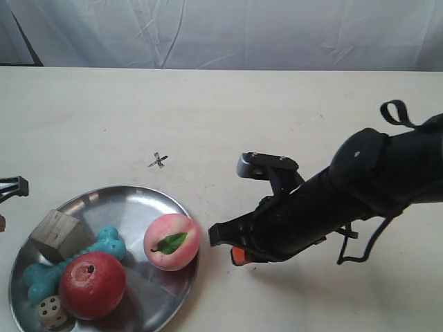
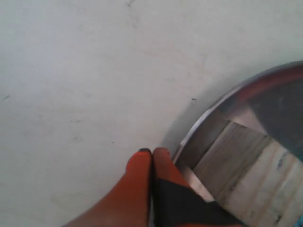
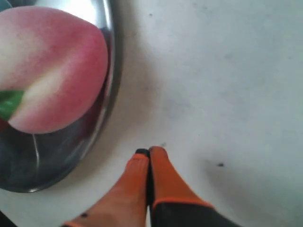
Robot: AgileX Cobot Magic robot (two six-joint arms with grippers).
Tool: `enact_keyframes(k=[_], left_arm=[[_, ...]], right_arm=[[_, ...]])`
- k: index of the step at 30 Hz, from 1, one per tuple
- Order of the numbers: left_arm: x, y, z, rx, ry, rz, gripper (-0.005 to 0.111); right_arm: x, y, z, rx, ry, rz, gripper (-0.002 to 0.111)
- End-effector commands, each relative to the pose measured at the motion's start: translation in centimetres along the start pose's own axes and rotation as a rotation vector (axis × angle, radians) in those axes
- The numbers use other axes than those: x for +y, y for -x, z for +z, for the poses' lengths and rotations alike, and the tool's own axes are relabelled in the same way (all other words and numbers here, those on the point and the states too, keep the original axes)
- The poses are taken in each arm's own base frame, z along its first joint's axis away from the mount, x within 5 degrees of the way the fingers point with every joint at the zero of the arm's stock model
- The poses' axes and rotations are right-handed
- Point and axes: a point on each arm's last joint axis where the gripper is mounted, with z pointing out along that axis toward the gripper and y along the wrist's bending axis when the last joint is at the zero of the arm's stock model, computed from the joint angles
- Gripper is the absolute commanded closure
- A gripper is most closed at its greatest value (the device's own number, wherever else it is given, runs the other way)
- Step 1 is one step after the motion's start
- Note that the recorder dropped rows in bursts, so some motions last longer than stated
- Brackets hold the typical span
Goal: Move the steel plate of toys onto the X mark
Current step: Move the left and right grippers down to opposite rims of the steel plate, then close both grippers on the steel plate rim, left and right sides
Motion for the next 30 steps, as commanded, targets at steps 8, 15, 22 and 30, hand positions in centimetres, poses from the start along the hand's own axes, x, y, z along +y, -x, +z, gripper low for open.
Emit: enact_keyframes(k=[8,15,22,30], left_arm=[[0.4,-0.4,3.1,0.128,0.017,0.046,0.076],[0.6,-0.3,3.1,0.116,0.033,0.073,0.071],[0.7,-0.3,3.1,0.112,0.04,0.086,0.071],[0.9,-1.0,3.4,0.125,0.046,0.086,0.071]], right_arm=[[3.4,-0.4,3.3,0.078,0.018,-0.134,0.109],[3.3,-0.3,3.5,0.066,0.012,-0.115,0.109],[2.8,-0.6,4.5,0.096,0.005,-0.079,0.083],[3.1,-0.4,4.5,0.082,0.03,-0.01,0.066]])
